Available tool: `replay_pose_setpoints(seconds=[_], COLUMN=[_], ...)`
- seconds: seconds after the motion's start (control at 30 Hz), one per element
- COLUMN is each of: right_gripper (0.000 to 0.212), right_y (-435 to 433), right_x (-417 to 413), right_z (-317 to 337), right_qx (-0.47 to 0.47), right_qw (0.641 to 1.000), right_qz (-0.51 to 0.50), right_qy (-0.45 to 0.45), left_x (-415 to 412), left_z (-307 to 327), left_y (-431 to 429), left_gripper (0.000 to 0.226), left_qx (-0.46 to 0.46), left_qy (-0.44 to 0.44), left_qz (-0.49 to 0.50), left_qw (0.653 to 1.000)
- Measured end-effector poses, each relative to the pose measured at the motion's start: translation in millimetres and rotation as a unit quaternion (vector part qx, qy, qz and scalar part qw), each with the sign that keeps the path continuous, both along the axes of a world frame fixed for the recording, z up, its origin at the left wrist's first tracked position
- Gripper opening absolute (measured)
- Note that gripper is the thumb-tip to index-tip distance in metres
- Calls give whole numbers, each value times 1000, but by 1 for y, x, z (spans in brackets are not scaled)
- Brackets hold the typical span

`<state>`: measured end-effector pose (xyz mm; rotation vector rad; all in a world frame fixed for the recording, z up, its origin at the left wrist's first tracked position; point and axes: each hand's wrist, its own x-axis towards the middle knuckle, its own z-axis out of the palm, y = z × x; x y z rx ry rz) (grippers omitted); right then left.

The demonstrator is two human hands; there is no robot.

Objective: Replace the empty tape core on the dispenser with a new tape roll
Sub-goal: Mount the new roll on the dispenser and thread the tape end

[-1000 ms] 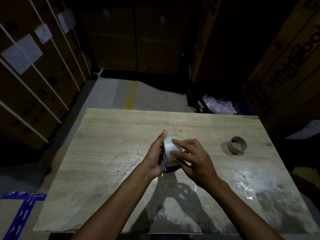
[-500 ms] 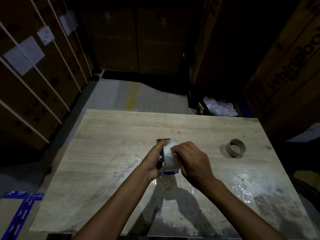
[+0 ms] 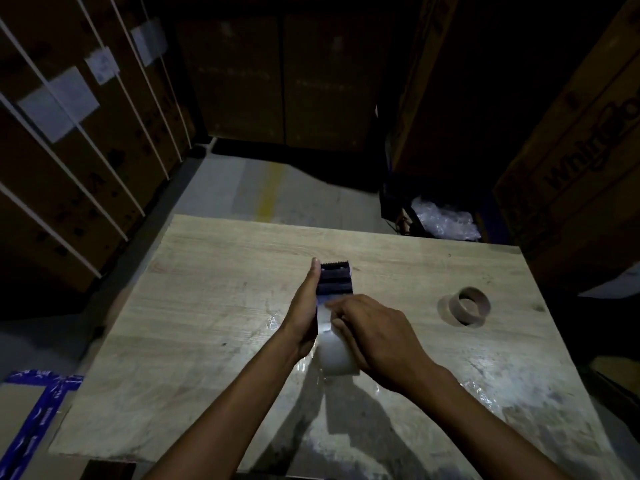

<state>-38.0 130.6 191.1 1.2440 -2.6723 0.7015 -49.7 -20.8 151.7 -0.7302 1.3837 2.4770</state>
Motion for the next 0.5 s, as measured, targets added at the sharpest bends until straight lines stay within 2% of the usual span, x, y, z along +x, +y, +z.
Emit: replay_pose_setpoints(seconds=[0.13,0.27,0.37,0.5], right_gripper=[23,15,21,24], right_y=[5,11,17,27], right_x=[-1,-1,-7,-16], right_z=[-3,-4,-3,-2], right_qx=[13,-25,-52,-65], right_qw=[1000,998,993,991], right_qz=[-11,-45,-77,-92], right_qy=[-21,-38,-74,-72], left_x=[1,5,7,10], left_z=[-3,-4,-4,-1], left_y=[8,15,18,20], left_gripper=[62,64,65,70], left_qx=[-41,-26,-42,-83], left_qy=[4,-3,27,60], left_qz=[-12,-30,-51,-82], left_qw=[999,999,997,991])
